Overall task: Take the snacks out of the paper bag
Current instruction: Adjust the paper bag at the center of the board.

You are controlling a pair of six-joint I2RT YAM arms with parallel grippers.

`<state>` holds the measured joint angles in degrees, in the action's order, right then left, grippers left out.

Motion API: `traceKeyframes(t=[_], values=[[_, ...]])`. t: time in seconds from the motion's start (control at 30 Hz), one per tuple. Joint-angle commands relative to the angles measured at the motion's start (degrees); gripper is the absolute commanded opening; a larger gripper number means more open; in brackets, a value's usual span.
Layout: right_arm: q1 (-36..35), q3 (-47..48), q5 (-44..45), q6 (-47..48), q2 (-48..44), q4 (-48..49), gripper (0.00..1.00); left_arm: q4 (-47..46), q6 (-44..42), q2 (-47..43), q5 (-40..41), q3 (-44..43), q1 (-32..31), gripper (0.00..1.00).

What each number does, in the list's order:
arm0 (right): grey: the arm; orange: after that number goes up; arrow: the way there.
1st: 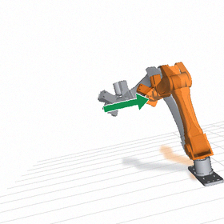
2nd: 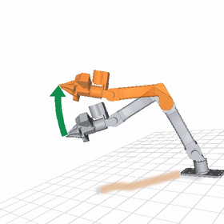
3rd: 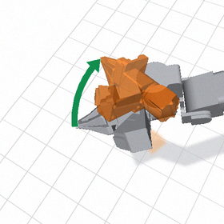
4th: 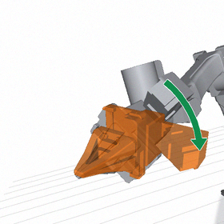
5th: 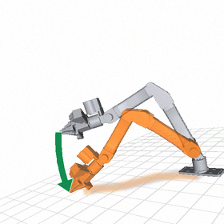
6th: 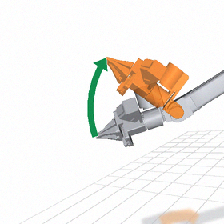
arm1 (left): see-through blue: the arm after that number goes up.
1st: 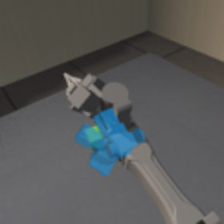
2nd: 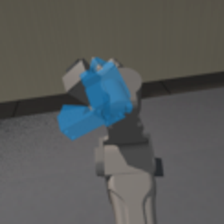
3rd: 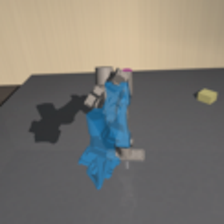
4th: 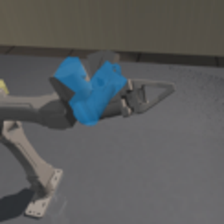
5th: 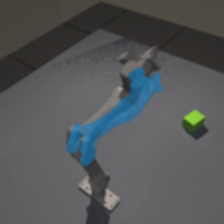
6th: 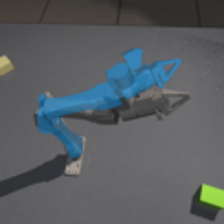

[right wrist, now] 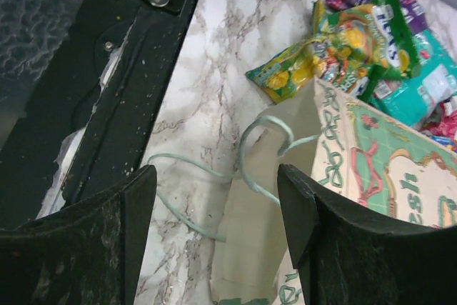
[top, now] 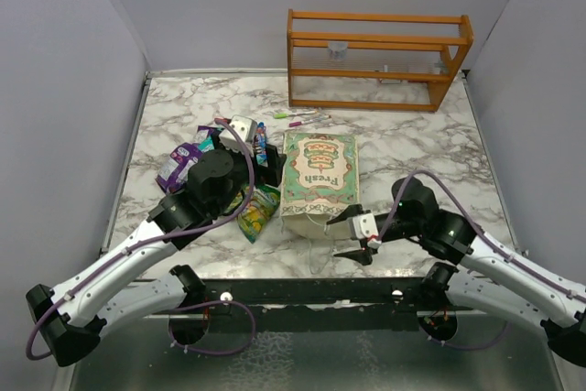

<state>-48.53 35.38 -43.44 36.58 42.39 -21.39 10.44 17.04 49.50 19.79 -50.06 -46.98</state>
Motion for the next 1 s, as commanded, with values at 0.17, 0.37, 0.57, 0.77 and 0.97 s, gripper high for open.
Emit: traceKeyframes(t=[0.17, 0.37, 0.57, 0.77, 0.97], values=[[-7.4, 1.8, 11.1, 7.1, 11.1, 0.3, 0.54, -0.8, -0.6, -3.5, 1.6, 2.7, 0.1, 0.96], [-8.3, 2.1, 13.2, 6.6, 13.0, 1.5, 0.41, 0.4, -1.0, -6.6, 3.5, 3.9, 0.1, 0.97], [-8.3, 4.4, 17.2, -0.5, 8.1, 4.3, 0.02, 0.5, -1.7, -7.4, 3.9, 4.1, 0.1, 0.97], [-8.3, 12.3, 23.5, -13.4, 7.2, 5.3, 0.02, 0.5, -1.8, -6.7, 4.9, 3.0, 0.1, 0.97], [-8.3, 19.2, 45.7, -29.4, 6.3, 9.0, 0.02, 0.5, -2.6, -7.4, 7.1, 2.0, 0.1, 0.97]])
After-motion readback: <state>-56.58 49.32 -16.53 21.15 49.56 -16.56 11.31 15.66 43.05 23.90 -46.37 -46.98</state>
